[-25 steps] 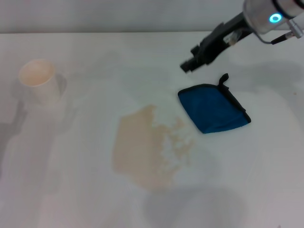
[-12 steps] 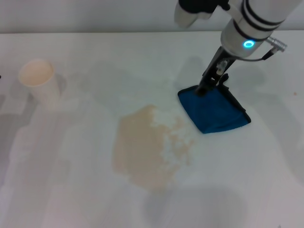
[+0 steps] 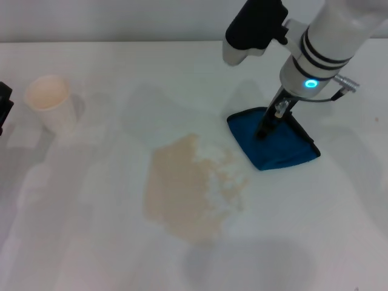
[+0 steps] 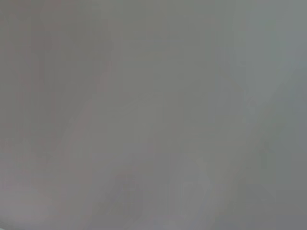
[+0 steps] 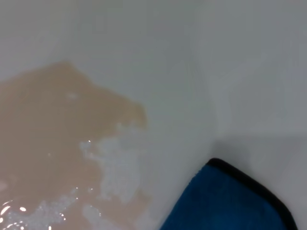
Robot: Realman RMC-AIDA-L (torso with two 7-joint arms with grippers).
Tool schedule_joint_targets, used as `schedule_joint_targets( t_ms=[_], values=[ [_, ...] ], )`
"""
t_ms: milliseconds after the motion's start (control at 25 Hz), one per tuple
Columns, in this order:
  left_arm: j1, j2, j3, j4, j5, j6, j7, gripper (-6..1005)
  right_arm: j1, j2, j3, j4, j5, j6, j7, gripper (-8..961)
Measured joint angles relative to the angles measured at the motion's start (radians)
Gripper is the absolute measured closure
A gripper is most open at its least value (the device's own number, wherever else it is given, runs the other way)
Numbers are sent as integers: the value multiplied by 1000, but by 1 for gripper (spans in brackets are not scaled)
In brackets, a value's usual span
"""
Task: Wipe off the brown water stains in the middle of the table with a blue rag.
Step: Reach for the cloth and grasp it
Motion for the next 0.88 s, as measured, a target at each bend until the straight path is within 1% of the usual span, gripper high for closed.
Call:
schedule_joint_targets(
  t_ms=[200, 600, 880],
  values=[
    [1, -2, 0, 0, 1, 0, -3, 117, -1, 1, -8, 61, 7, 49, 1, 359],
    [7, -3, 0, 0, 2, 0, -3, 119, -9, 1, -78, 109, 65, 96, 1, 360],
    [9, -4, 0, -10, 2, 0, -4, 119, -10, -1, -86, 118, 80, 106, 1, 359]
  ],
)
